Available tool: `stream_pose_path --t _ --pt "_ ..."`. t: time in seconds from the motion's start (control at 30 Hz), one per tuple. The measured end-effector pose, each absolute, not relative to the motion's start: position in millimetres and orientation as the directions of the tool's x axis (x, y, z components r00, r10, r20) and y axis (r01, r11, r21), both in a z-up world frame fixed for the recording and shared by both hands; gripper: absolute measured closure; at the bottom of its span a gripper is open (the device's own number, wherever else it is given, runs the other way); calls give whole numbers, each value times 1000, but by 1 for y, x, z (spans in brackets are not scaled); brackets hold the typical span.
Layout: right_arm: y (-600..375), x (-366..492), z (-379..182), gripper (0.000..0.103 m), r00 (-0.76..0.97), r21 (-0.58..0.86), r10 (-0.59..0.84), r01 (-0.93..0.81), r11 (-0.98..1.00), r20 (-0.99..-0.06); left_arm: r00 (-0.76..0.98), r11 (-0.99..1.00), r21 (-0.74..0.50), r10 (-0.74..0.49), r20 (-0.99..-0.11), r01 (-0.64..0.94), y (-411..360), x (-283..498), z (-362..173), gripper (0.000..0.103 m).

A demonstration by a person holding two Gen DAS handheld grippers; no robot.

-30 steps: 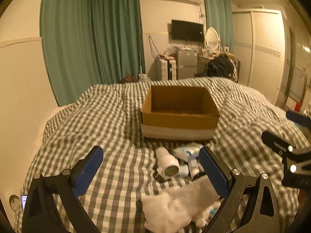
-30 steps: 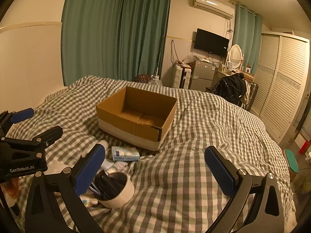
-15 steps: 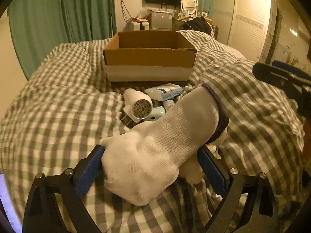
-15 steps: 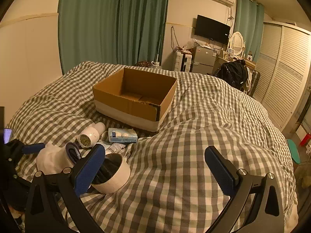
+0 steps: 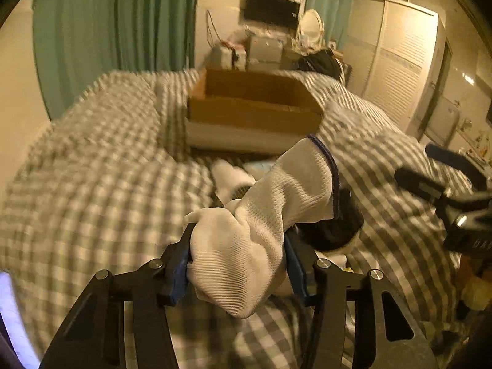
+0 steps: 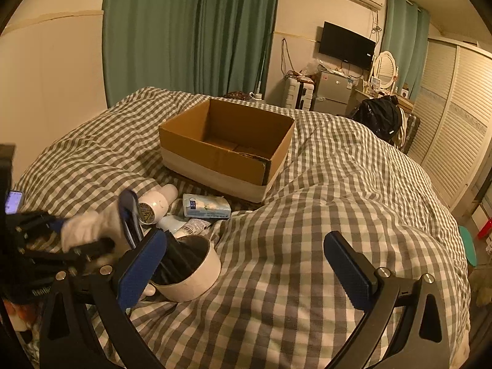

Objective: Organize objects
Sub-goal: 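Grasp the white sock with the left gripper, then grasp the black cup-shaped item with the right gripper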

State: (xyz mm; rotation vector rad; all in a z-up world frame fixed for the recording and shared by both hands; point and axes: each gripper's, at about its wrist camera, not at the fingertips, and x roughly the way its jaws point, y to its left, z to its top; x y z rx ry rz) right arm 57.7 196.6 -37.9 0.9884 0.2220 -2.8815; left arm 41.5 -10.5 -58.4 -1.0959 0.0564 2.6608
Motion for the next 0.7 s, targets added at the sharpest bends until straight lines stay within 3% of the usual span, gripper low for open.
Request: stream_pose_path --t 0.17,0.57,0.7 --pt "192 58 -38 0 -784 -116 -44 147 -982 -619 -752 -976 13 160 -640 -219 -18 41 -37 49" --pt "157 47 -56 1 -744 -159 -86 252 -955 -663 -780 -989 102 20 -625 -106 -38 38 -36 49" --pt "143 38 -69 8 -712 -186 -86 294 -938 -696 -778 -990 101 11 -629 -96 -44 40 -38 49"
